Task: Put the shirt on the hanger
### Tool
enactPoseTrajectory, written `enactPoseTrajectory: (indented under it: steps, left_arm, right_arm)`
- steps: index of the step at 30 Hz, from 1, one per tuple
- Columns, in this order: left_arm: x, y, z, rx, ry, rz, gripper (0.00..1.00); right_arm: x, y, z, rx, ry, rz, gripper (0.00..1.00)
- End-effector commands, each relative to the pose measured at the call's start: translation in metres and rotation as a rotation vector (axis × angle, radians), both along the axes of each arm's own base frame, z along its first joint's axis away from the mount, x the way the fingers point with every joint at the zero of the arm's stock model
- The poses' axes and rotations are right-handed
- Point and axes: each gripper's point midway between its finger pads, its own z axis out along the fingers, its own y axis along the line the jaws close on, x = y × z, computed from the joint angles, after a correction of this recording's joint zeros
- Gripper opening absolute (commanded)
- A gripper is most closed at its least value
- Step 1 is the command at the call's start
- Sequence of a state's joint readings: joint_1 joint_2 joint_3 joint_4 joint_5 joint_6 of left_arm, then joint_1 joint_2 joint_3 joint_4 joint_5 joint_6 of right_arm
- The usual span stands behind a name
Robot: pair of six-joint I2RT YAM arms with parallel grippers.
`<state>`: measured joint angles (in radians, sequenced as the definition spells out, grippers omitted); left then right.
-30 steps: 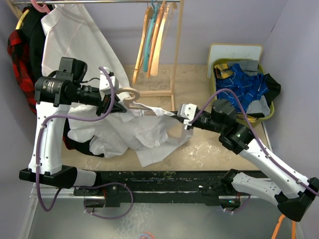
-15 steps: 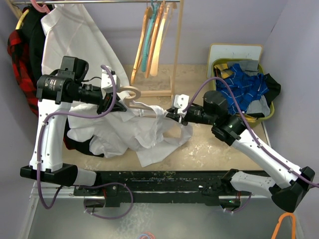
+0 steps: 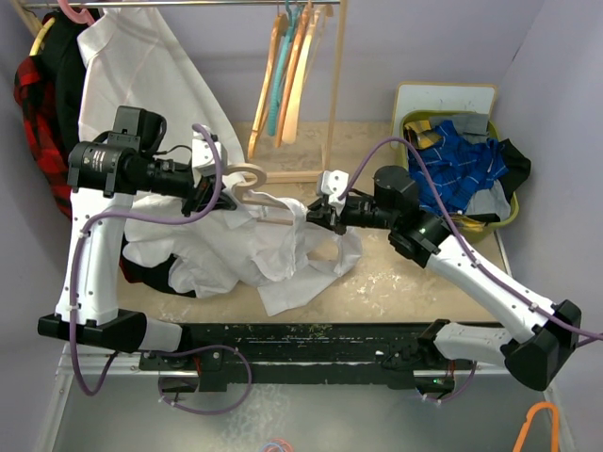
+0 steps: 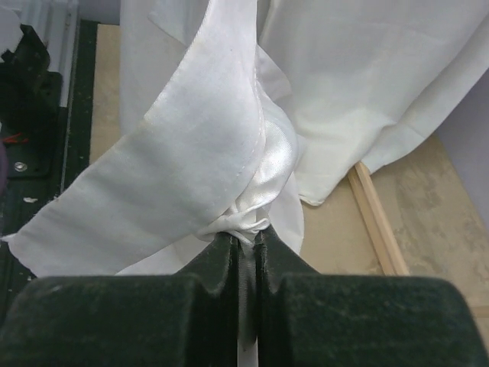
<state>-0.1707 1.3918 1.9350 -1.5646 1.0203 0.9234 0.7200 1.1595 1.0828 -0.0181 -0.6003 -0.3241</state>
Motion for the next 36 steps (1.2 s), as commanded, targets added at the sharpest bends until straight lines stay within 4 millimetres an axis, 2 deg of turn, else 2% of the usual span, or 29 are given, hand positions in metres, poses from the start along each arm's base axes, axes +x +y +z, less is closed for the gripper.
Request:
enactPoseTrajectory:
  steps: [1,2,5,7,8,11,16,19,21,24,25,28,31,33,34,35,36]
  left_arm:
    - [-0.005,-0.019,0.025,-0.123,-0.064,-0.091,0.00]
    - [-0.004,-0.018,0.024,-0.117,-0.065,-0.086,0.01]
    - [0.007,-0.012,0.014,-0.065,-0.056,-0.021,0.20]
    - [0.016,-0.004,0.006,-0.002,-0.072,0.037,0.43]
    - [0.022,0.001,0.002,0.028,-0.085,0.075,0.50]
    - [0.036,0.020,-0.016,0.140,-0.103,0.176,0.57]
    - [0.048,0.051,-0.035,0.253,-0.111,0.286,0.61]
    - [0.062,0.077,-0.043,0.286,-0.113,0.370,0.57]
    - [0.070,0.094,-0.047,0.281,-0.098,0.411,0.47]
    - [0.075,0.110,-0.052,0.285,-0.081,0.444,0.04]
    - [0.076,0.114,-0.052,0.293,-0.085,0.448,0.00]
    - [0.073,0.121,-0.053,0.316,-0.101,0.452,0.00]
    - [0.068,0.115,-0.049,0.284,-0.076,0.437,0.36]
    - [0.061,0.106,-0.041,0.238,-0.053,0.412,0.52]
    - [0.059,0.103,-0.036,0.220,-0.051,0.411,0.64]
    - [0.058,0.101,-0.030,0.202,-0.052,0.418,0.90]
    - [0.058,0.099,-0.020,0.178,-0.058,0.433,0.99]
  right_arm:
    - [-0.031,0.023,0.061,0.168,-0.105,0.187,0.00]
    - [-0.032,0.023,0.059,0.167,-0.101,0.187,0.00]
    - [-0.021,0.013,0.053,0.176,-0.097,0.080,0.00]
    - [-0.013,0.002,0.051,0.194,-0.083,-0.021,0.00]
    - [-0.011,-0.006,0.041,0.192,-0.068,-0.071,0.00]
    - [-0.008,-0.026,0.030,0.208,-0.009,-0.192,0.00]
    - [-0.015,-0.057,0.024,0.230,0.041,-0.318,0.00]
    - [-0.018,-0.069,0.022,0.214,0.053,-0.361,0.00]
    - [-0.025,-0.073,0.023,0.201,0.052,-0.347,0.00]
    - [-0.034,-0.076,0.026,0.176,0.044,-0.315,0.00]
    - [-0.035,-0.077,0.025,0.156,0.044,-0.316,0.00]
    - [-0.033,-0.082,0.020,0.097,0.043,-0.334,0.00]
    - [-0.033,-0.082,0.021,0.093,0.034,-0.330,0.00]
    - [-0.033,-0.079,0.022,0.097,0.033,-0.318,0.00]
    - [-0.032,-0.078,0.022,0.098,0.035,-0.320,0.00]
    - [-0.029,-0.077,0.020,0.099,0.044,-0.329,0.00]
    - [-0.027,-0.075,0.019,0.103,0.056,-0.335,0.00]
